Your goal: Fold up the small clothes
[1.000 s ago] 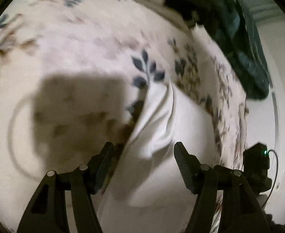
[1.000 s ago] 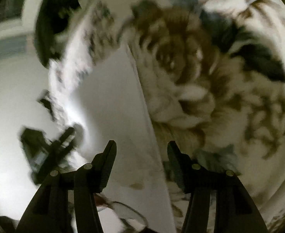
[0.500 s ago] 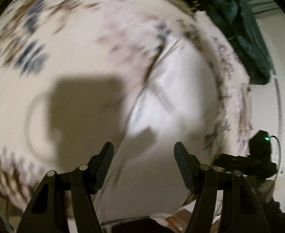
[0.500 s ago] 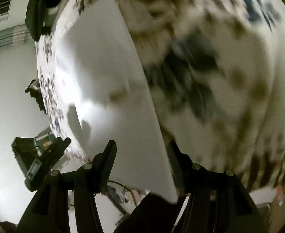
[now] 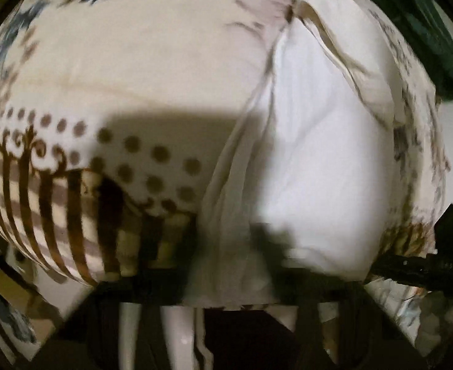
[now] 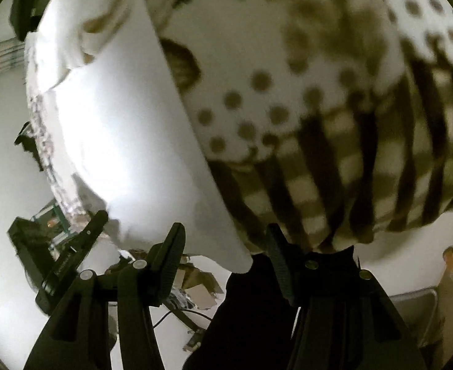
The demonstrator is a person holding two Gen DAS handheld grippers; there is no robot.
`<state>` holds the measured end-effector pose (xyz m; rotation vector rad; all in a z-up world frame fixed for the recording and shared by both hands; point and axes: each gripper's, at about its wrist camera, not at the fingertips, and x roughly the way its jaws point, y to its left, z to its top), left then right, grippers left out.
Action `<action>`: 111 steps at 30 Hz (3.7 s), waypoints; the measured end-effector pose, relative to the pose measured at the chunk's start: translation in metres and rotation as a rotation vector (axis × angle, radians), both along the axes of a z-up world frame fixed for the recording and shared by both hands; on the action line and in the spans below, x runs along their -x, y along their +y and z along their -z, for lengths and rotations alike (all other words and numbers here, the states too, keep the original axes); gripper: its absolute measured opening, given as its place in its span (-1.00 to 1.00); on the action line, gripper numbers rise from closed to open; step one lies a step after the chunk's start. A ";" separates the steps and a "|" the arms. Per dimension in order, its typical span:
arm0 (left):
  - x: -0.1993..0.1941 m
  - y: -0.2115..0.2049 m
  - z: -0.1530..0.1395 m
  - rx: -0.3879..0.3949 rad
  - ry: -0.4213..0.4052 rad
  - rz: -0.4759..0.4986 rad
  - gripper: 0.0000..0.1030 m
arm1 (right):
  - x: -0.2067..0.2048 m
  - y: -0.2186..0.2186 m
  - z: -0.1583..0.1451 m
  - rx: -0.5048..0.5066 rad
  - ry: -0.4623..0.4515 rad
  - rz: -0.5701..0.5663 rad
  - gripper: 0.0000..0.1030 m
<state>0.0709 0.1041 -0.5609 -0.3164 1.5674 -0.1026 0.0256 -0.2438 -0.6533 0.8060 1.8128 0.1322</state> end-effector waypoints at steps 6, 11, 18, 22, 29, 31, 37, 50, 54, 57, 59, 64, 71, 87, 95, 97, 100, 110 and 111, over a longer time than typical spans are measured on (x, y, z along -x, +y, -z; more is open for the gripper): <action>0.007 0.014 -0.019 0.029 -0.054 -0.021 -0.93 | 0.007 0.038 0.013 -0.027 -0.016 0.027 -0.96; 0.014 0.056 -0.012 0.108 0.004 -0.125 -0.90 | 0.003 0.048 0.012 0.017 -0.049 -0.028 -0.94; 0.026 0.081 -0.001 0.335 -0.007 -0.259 0.34 | -0.007 0.048 0.016 -0.022 -0.014 -0.031 0.27; 0.020 0.047 0.031 0.324 0.084 -0.142 0.34 | -0.005 0.050 0.044 -0.112 0.068 -0.001 0.28; 0.018 0.016 0.013 0.186 0.059 -0.096 -0.93 | -0.004 0.059 0.048 -0.149 0.084 0.054 -0.80; 0.018 0.010 0.004 0.172 0.045 -0.082 -0.94 | -0.004 0.060 0.039 -0.157 0.071 0.064 -0.85; 0.014 0.013 -0.033 0.249 0.007 -0.160 -0.94 | -0.010 0.056 -0.005 -0.214 0.000 0.083 -0.86; -0.167 -0.002 -0.093 0.500 -0.239 -0.184 -0.94 | -0.179 0.002 -0.100 -0.236 -0.272 0.267 -0.86; -0.228 -0.006 -0.067 0.556 -0.177 -0.188 -0.80 | -0.250 -0.004 -0.087 -0.221 -0.287 0.333 -0.79; -0.263 0.000 -0.053 0.597 -0.146 -0.224 0.04 | -0.292 -0.010 -0.071 -0.220 -0.296 0.373 -0.61; -0.274 0.011 -0.052 0.617 -0.153 -0.270 0.24 | -0.314 -0.018 -0.063 -0.227 -0.299 0.417 -0.38; -0.282 0.030 -0.060 0.541 -0.190 -0.268 0.24 | -0.316 -0.033 -0.075 -0.165 -0.349 0.402 0.10; -0.286 0.008 -0.028 0.400 -0.118 -0.087 0.25 | -0.295 -0.039 -0.054 0.036 -0.291 0.228 0.10; -0.225 0.037 -0.046 0.407 -0.142 -0.010 -0.08 | -0.267 -0.026 -0.053 0.018 -0.231 0.175 0.00; -0.163 0.017 -0.024 0.397 -0.092 0.033 -0.28 | -0.194 -0.015 -0.029 -0.070 -0.124 0.063 0.09; -0.163 0.007 -0.023 0.377 -0.096 0.056 -0.92 | -0.188 -0.010 -0.021 -0.058 -0.112 0.043 0.08; -0.162 0.004 -0.027 0.341 -0.111 0.060 -0.93 | -0.181 -0.009 -0.020 -0.009 -0.131 0.051 -0.90; -0.166 0.031 -0.024 0.273 -0.079 0.165 -0.99 | -0.183 -0.009 -0.038 0.082 -0.134 0.037 -0.92; -0.166 0.036 -0.024 0.286 -0.070 0.152 -0.99 | -0.186 -0.007 -0.036 0.073 -0.119 0.004 -0.92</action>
